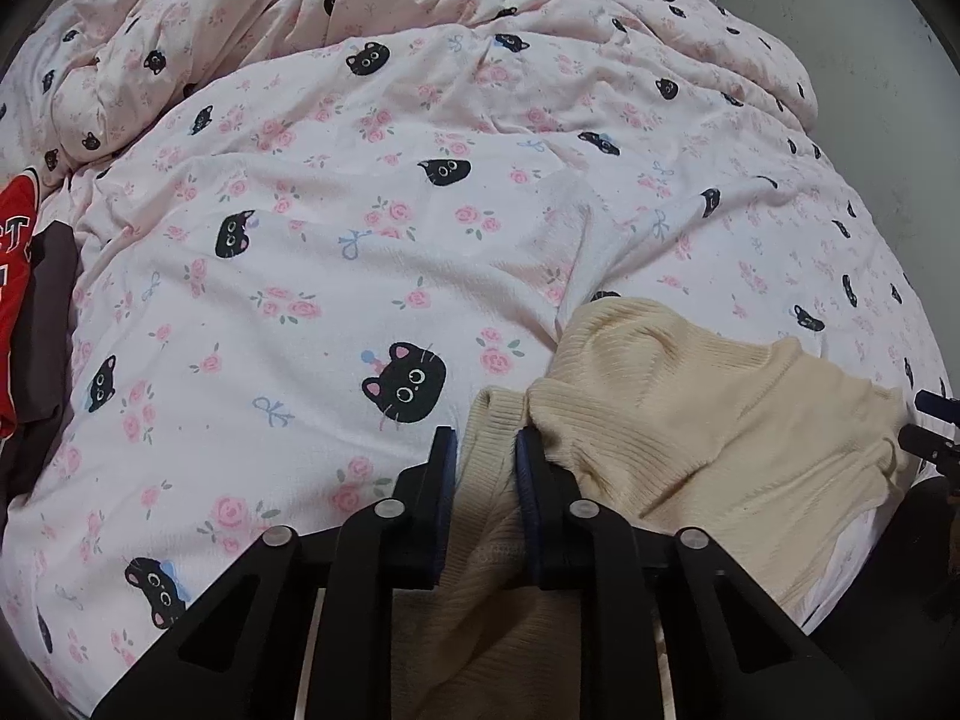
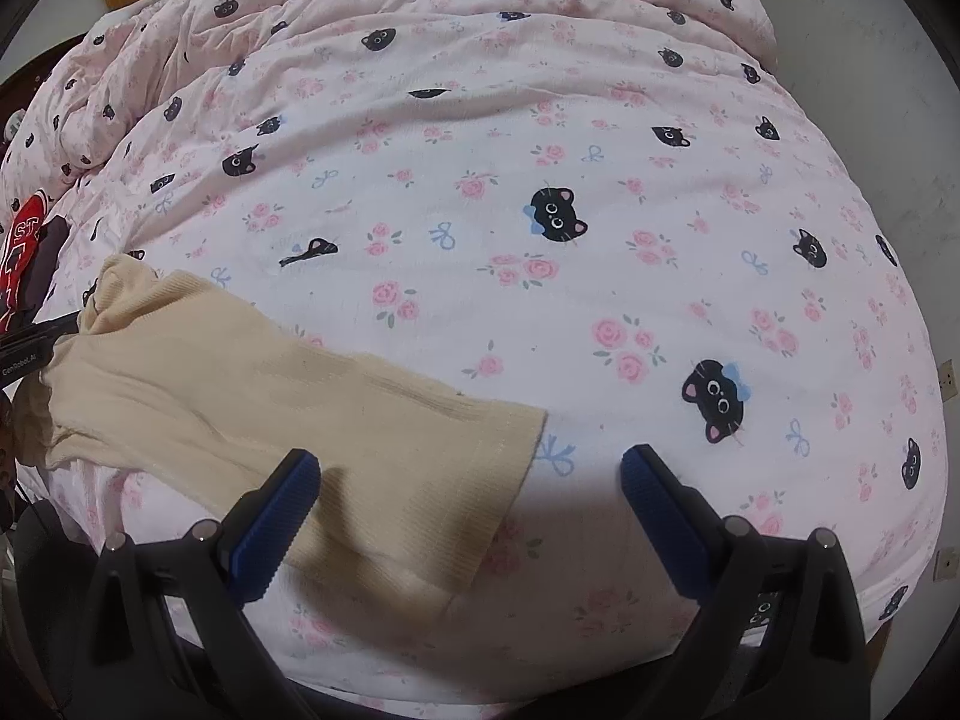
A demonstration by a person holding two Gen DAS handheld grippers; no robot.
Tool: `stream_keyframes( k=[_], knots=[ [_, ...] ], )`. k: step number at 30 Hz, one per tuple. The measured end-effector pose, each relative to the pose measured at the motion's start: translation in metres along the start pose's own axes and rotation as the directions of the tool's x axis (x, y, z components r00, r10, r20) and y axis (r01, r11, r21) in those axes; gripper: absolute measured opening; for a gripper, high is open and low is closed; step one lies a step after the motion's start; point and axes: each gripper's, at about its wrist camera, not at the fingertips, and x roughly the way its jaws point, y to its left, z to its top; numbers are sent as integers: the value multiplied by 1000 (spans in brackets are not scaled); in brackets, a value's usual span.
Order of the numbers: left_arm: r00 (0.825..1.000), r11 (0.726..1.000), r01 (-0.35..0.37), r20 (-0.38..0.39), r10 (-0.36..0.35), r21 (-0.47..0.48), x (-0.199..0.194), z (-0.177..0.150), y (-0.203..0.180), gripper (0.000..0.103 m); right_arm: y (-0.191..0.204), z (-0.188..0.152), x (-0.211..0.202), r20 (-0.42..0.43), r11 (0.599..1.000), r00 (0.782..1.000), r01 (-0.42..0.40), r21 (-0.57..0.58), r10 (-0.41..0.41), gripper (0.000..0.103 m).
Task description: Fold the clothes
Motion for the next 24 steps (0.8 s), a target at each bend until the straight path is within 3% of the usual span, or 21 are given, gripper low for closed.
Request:
stream_keyframes(
  k=[8, 15, 18, 24],
  knots=[
    [1000, 1000, -1, 16, 0, 15, -8, 1, -4, 9, -9, -2, -10, 13, 1000, 1000, 1, 20, -1, 102],
    [995, 990, -86, 66, 79, 109, -14, 7, -18, 9, -8, -6, -17, 22, 1000, 1000, -4, 13, 3, 102],
    [995, 983, -93, 35, 89, 160, -4, 11, -26, 9, -10, -8, -19, 23, 1000, 1000, -4, 13, 4, 102],
    [996, 987, -84, 4, 84, 140, 8, 12, -18, 11, -15, -9, -22, 25, 1000, 1000, -9, 22, 8, 102]
  ],
)
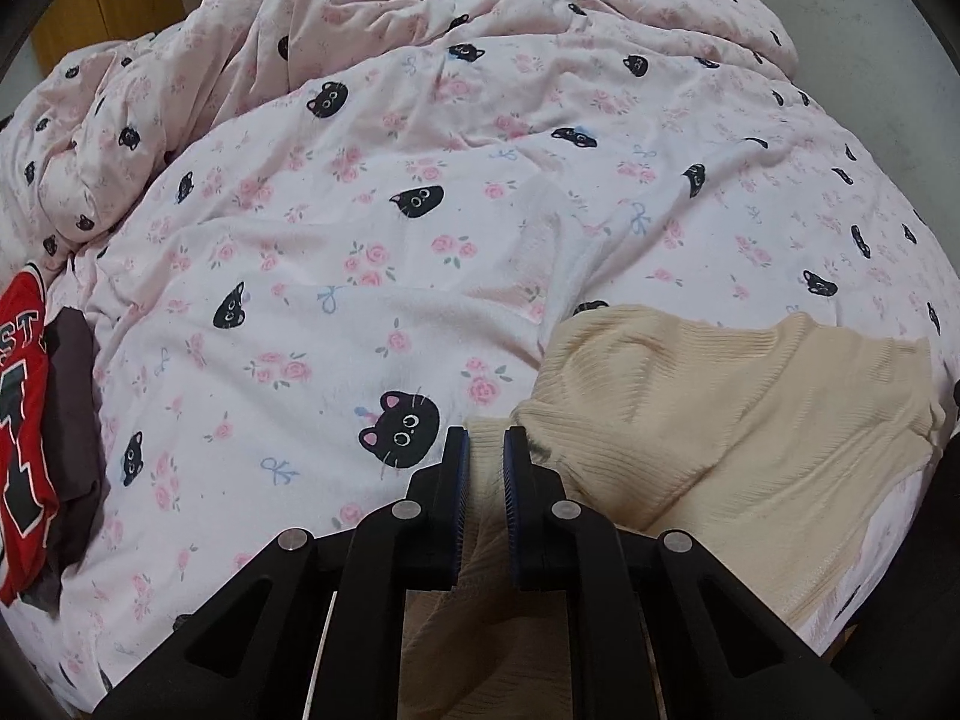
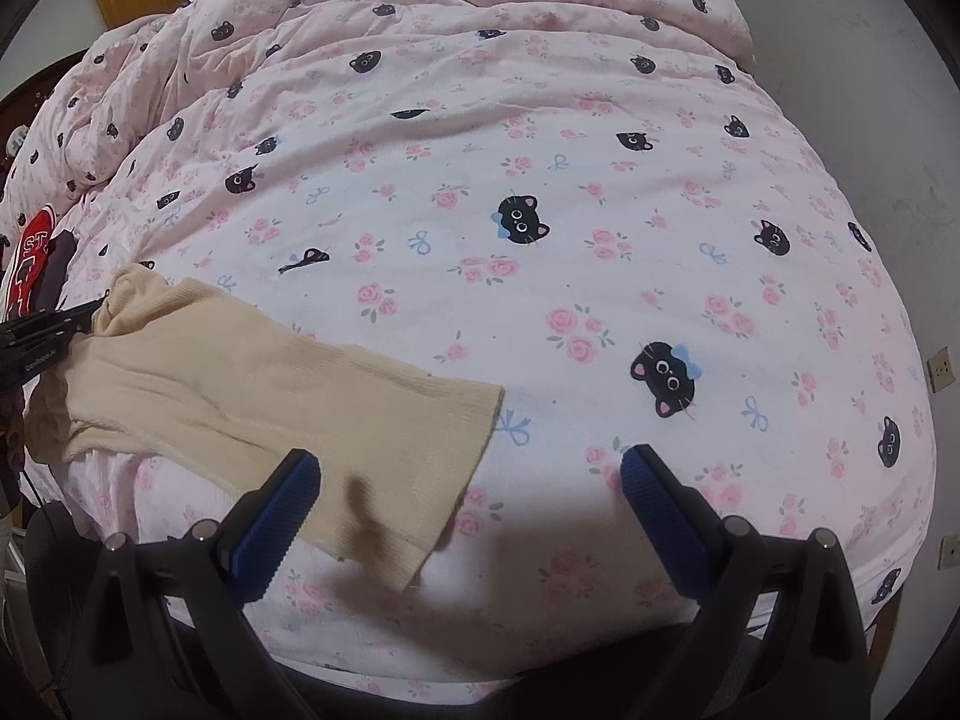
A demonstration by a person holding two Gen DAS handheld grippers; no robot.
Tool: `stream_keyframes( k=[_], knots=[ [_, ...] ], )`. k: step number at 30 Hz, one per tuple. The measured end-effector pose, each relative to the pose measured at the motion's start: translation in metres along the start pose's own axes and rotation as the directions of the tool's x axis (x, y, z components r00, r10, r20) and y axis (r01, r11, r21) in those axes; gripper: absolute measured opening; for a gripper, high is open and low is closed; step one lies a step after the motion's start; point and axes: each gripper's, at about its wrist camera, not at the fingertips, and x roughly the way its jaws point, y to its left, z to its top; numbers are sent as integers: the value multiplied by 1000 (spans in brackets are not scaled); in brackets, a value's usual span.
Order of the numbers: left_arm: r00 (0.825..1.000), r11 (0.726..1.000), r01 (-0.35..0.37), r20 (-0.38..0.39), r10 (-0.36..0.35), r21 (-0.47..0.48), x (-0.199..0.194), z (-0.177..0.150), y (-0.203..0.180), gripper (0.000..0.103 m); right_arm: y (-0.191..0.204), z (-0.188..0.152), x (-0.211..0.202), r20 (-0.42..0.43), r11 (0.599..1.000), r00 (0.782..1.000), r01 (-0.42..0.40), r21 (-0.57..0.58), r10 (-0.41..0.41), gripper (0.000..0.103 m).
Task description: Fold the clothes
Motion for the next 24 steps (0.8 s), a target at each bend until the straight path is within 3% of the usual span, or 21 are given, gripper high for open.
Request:
stream_keyframes(
  k=[12, 24],
  knots=[
    [1000, 1000, 27, -12, -27, 12, 6, -3, -3, 15, 2, 0, 7, -13, 1000, 1000, -17, 1, 17, 102],
    [997, 998, 65, 38, -65, -4, -12, -14, -8, 0, 4, -1, 9, -20, 1000, 1000, -23, 0, 23, 102]
  ],
)
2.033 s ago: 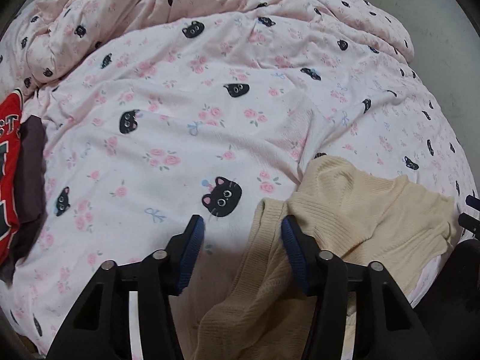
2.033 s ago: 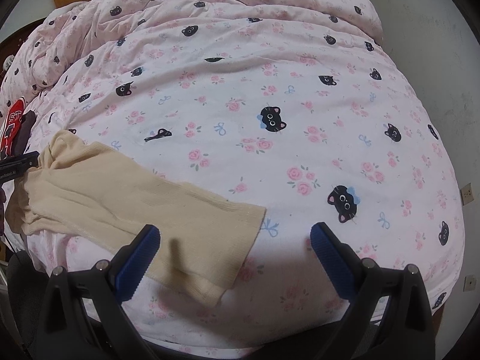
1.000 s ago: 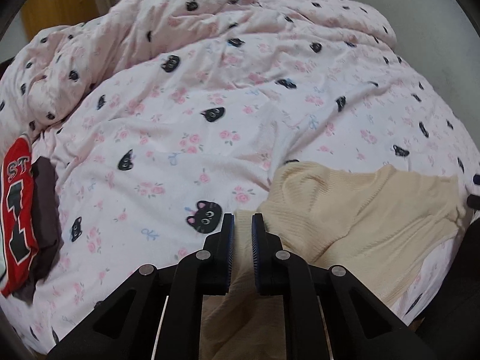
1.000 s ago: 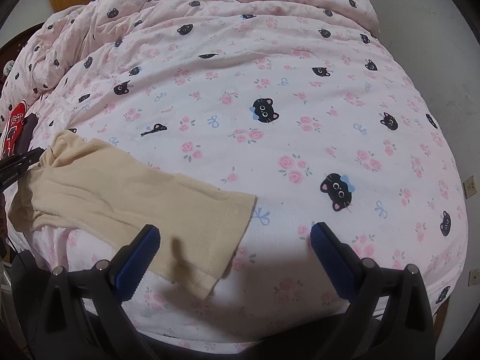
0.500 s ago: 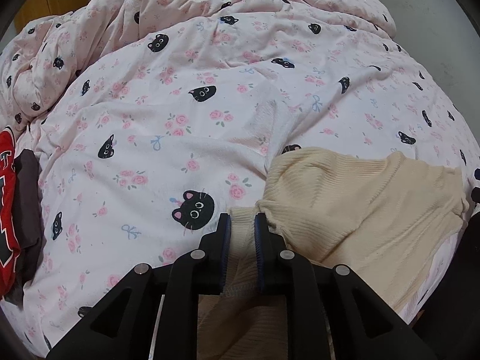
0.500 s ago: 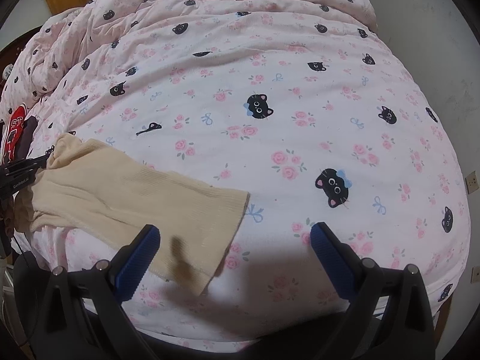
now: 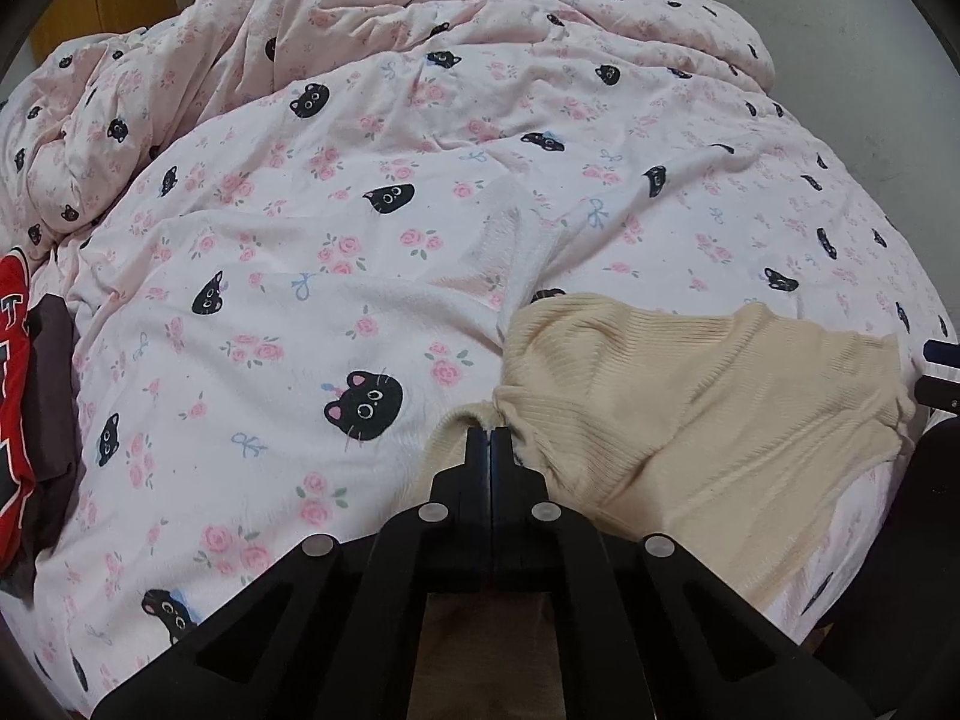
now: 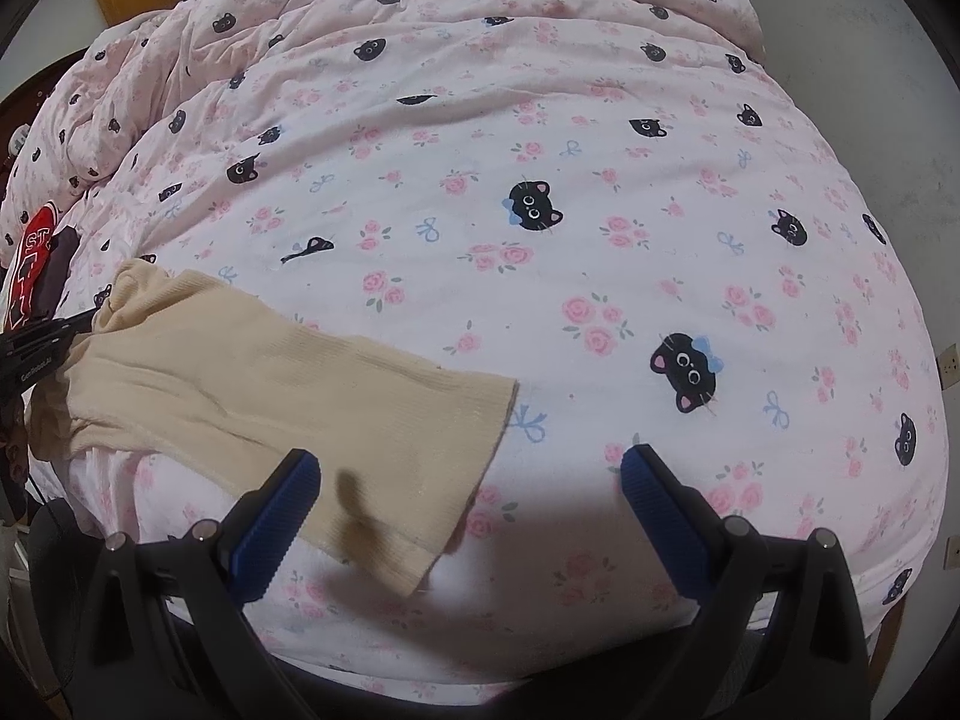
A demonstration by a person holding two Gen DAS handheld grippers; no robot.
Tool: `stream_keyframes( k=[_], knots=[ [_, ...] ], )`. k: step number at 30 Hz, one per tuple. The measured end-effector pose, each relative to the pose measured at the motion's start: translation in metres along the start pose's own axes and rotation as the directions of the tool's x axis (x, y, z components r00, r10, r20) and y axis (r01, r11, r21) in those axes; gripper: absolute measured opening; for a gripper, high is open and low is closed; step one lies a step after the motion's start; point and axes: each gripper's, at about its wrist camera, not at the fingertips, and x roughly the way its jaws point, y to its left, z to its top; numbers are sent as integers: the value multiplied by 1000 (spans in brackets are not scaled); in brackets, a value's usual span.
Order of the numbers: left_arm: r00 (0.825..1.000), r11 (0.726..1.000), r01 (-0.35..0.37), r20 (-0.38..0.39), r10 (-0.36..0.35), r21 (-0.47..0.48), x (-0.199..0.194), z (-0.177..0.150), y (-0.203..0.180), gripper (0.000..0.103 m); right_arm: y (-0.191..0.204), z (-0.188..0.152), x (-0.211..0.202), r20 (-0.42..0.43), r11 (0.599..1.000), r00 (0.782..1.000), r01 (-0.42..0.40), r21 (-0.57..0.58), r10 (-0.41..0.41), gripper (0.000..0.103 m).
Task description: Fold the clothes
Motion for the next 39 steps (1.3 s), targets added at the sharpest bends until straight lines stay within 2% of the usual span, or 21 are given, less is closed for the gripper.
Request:
stream_keyframes(
  k=[4, 8, 14, 17, 20, 23, 25, 30, 36, 37, 39],
  knots=[
    [999, 999, -34, 14, 34, -8, -1, -3, 2, 0, 1, 0, 0, 0, 1000, 1000, -3, -4, 3, 102],
    [1000, 999, -21, 6, 21, -47, 0, 3, 13, 1, 1, -2, -1, -1, 1000, 1000, -7, -5, 7, 102],
    [998, 998, -47, -30, 49, 44, 13, 9, 12, 9, -3, -4, -1, -5, 1000, 1000, -14, 10, 14, 102],
    [998, 997, -50, -34, 52, 60, 16, 14, 14, 15, -4, -4, -2, -5, 1000, 1000, -20, 18, 20, 102],
    [998, 998, -24, -54, 27, 52, 22, 18, 19, 18, -5, -4, -1, -7, 1000, 1000, -22, 18, 22, 102],
    [995, 998, 59, -77, -58, 22, 26, 22, 24, 21, -4, -4, 0, -10, 1000, 1000, -23, 18, 24, 102],
    [992, 996, 89, -87, -88, 10, 27, 22, 24, 21, -4, -4, 1, -12, 1000, 1000, -24, 18, 24, 102],
    [993, 993, 109, -60, -107, 37, 17, 13, 13, 21, -4, -4, 4, -16, 999, 999, -29, 20, 29, 102],
    [994, 991, 103, -35, -100, 81, 9, 8, 2, 21, -7, -4, 6, -20, 999, 999, -36, 29, 37, 102],
    [994, 991, 110, -35, -107, 72, 9, 8, 3, 20, -7, -4, 7, -21, 999, 999, -38, 30, 39, 102],
    [992, 991, 125, -37, -123, 56, 9, 8, 5, 10, -7, -3, 7, -20, 999, 999, -39, 30, 40, 102]
  ],
)
